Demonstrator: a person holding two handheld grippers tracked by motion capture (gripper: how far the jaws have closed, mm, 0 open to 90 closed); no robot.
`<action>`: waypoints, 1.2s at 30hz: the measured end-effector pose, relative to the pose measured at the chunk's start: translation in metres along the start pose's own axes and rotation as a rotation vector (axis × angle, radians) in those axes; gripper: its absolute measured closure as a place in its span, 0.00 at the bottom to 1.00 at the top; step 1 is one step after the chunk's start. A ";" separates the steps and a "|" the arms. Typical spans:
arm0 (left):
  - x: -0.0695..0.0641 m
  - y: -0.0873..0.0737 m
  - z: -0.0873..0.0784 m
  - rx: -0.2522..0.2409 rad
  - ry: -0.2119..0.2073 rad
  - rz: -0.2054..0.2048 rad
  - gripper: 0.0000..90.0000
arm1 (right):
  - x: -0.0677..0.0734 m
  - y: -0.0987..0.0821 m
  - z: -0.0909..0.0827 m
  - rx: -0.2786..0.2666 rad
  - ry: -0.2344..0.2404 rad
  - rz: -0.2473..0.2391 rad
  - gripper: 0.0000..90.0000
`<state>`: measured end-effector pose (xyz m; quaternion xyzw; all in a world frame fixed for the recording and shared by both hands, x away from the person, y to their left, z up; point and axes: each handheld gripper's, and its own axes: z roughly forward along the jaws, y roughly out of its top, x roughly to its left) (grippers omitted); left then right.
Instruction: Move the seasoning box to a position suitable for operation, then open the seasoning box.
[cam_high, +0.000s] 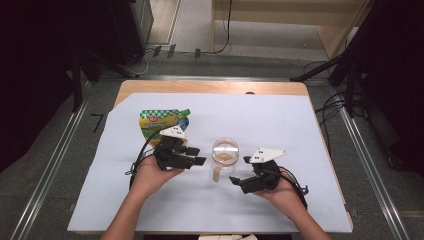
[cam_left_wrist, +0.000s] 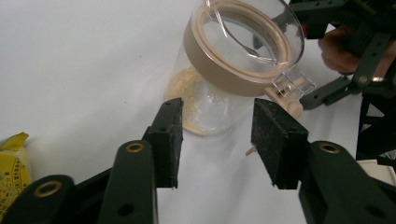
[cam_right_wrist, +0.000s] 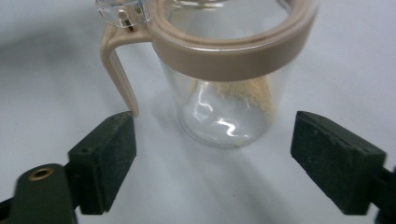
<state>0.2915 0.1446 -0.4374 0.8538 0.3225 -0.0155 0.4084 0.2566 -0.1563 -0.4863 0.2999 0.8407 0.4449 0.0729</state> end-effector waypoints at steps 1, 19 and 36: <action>0.000 0.000 0.000 0.000 0.000 0.000 0.64 | 0.000 0.000 0.000 0.000 0.000 0.000 0.22; -0.006 -0.003 0.015 0.043 -0.063 0.031 0.93 | -0.008 -0.001 -0.020 -0.053 0.025 0.077 0.86; -0.021 -0.002 0.035 0.068 -0.088 0.064 1.00 | -0.001 0.003 -0.009 -0.053 0.046 0.071 1.00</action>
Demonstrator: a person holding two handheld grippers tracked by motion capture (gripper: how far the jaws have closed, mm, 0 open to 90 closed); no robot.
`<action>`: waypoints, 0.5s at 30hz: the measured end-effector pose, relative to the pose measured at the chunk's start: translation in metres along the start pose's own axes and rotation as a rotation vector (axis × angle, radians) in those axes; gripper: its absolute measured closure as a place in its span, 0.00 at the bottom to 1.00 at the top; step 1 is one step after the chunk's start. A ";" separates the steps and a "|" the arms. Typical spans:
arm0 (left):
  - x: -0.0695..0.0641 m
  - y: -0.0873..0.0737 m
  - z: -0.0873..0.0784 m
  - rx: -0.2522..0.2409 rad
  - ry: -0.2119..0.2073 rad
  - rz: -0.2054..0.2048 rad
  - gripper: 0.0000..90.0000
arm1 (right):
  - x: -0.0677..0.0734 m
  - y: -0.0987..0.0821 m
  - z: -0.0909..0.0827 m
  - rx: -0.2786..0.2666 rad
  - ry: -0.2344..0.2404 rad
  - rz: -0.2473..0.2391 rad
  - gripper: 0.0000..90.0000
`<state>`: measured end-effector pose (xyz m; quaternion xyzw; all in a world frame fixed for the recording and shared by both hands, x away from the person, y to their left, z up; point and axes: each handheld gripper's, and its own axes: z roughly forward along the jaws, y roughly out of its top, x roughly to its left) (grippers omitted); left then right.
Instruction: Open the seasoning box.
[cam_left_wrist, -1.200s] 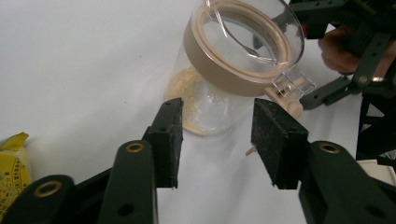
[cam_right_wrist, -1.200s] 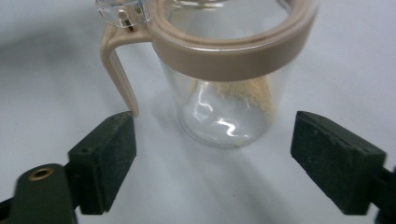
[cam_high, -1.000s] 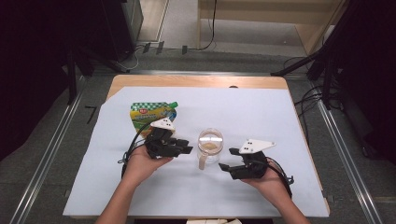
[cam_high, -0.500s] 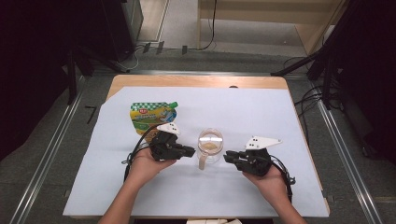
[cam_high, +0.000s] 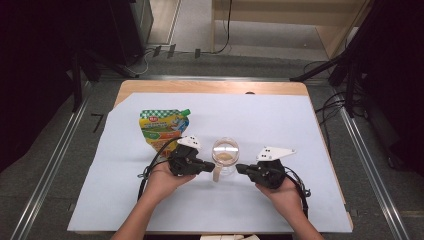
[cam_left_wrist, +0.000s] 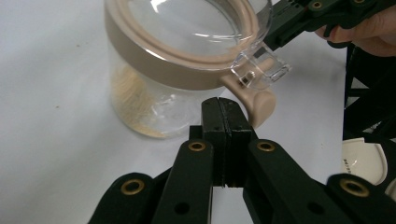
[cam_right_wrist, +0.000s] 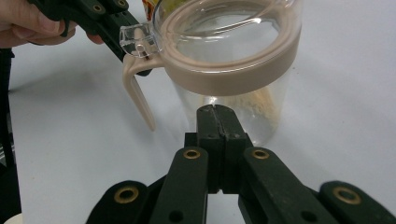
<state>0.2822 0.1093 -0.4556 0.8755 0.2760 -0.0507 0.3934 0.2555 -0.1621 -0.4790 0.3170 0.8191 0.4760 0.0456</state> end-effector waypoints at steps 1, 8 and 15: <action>-0.001 0.000 0.001 0.006 0.005 0.005 1.00 | 0.000 0.000 0.001 0.000 -0.002 0.002 1.00; -0.004 0.001 0.005 0.011 0.012 -0.001 1.00 | -0.001 0.001 0.003 -0.003 -0.009 0.004 1.00; -0.008 0.004 0.011 -0.022 -0.030 0.005 1.00 | -0.006 0.000 0.006 0.002 -0.019 0.017 1.00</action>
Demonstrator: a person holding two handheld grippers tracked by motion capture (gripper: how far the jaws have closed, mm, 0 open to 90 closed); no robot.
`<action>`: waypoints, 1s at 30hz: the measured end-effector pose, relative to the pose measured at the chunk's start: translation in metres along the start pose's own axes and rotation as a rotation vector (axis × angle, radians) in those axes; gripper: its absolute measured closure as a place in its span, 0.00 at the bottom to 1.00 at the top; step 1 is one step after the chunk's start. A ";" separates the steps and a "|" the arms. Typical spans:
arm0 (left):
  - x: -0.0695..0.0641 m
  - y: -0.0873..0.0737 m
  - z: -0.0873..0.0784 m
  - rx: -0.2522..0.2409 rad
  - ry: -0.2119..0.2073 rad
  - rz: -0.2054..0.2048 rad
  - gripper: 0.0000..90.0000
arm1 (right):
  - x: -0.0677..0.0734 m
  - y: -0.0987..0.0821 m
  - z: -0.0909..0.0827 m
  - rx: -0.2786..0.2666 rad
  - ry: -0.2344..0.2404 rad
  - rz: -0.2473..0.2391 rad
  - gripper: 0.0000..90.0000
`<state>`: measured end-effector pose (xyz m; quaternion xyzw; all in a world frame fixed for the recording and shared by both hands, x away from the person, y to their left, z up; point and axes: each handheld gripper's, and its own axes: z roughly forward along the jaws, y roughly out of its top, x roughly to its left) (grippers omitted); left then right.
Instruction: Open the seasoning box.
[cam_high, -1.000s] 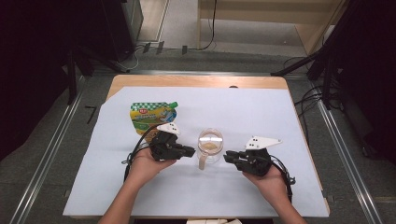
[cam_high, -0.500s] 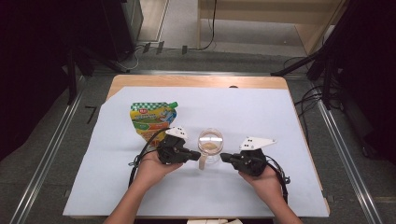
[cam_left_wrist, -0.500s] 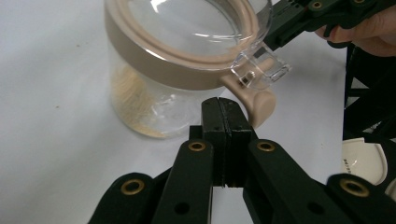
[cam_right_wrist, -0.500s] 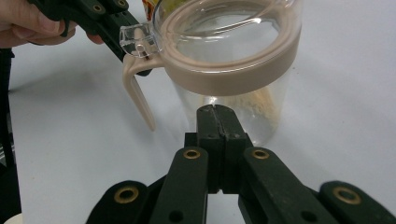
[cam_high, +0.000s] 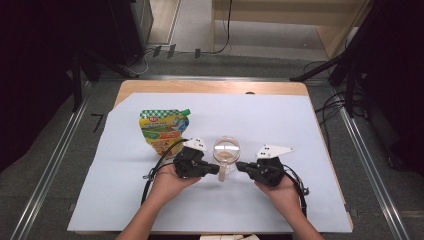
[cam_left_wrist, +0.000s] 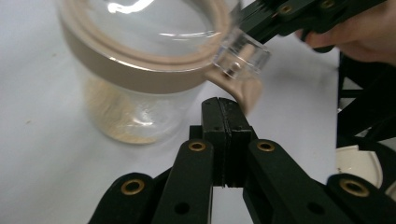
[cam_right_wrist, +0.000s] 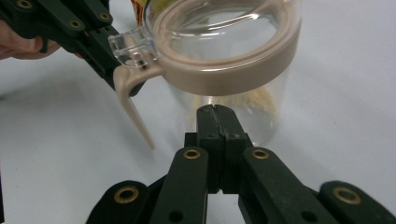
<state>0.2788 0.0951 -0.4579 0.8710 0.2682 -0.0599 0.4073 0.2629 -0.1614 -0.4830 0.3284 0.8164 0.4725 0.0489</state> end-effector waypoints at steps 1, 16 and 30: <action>-0.001 0.001 0.001 -0.005 0.000 -0.001 1.00 | 0.000 0.000 0.001 0.003 -0.002 -0.002 1.00; -0.006 0.009 0.018 -0.017 0.011 0.010 1.00 | -0.001 -0.001 0.001 0.008 -0.024 -0.004 1.00; -0.017 0.022 0.037 -0.025 -0.031 0.038 1.00 | -0.009 -0.008 -0.017 0.006 -0.074 0.057 1.00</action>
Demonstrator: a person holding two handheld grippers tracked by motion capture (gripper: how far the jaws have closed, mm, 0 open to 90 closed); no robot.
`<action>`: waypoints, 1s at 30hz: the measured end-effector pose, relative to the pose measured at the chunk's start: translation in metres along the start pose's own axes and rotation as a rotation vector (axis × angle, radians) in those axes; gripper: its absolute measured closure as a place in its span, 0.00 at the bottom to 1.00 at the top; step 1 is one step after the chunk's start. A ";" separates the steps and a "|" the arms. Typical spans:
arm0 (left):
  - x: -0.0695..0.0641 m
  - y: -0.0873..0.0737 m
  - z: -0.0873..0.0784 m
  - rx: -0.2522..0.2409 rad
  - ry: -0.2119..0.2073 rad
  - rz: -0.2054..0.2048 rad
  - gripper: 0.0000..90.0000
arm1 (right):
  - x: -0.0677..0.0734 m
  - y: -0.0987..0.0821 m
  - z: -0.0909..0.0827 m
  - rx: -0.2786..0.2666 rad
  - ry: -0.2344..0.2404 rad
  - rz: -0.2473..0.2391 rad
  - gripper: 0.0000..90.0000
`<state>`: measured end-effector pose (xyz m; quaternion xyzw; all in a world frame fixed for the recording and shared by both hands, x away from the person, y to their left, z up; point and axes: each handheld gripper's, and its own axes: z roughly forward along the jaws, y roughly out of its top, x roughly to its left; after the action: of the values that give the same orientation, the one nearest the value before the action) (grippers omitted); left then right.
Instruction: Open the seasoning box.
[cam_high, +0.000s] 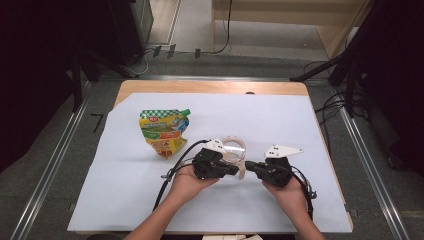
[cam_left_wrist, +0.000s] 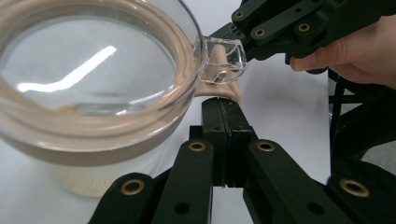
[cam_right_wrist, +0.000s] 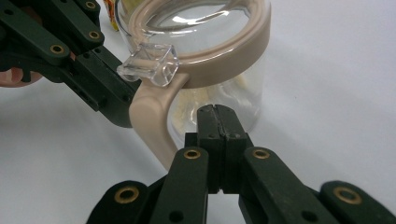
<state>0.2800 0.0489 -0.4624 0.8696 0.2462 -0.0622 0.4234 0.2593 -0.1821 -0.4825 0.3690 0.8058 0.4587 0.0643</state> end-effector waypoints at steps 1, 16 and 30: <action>0.000 0.001 0.001 0.004 -0.005 0.005 1.00 | 0.001 -0.001 -0.003 0.002 -0.007 0.002 1.00; 0.007 -0.002 -0.031 0.031 -0.042 -0.022 0.94 | 0.022 -0.009 -0.024 0.008 0.007 -0.001 1.00; 0.025 -0.005 -0.055 -0.016 -0.012 -0.072 0.74 | 0.044 -0.013 -0.003 0.038 0.055 -0.033 1.00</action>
<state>0.2932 0.1034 -0.4390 0.8565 0.2754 -0.0806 0.4291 0.2194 -0.1589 -0.4805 0.3440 0.8218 0.4522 0.0426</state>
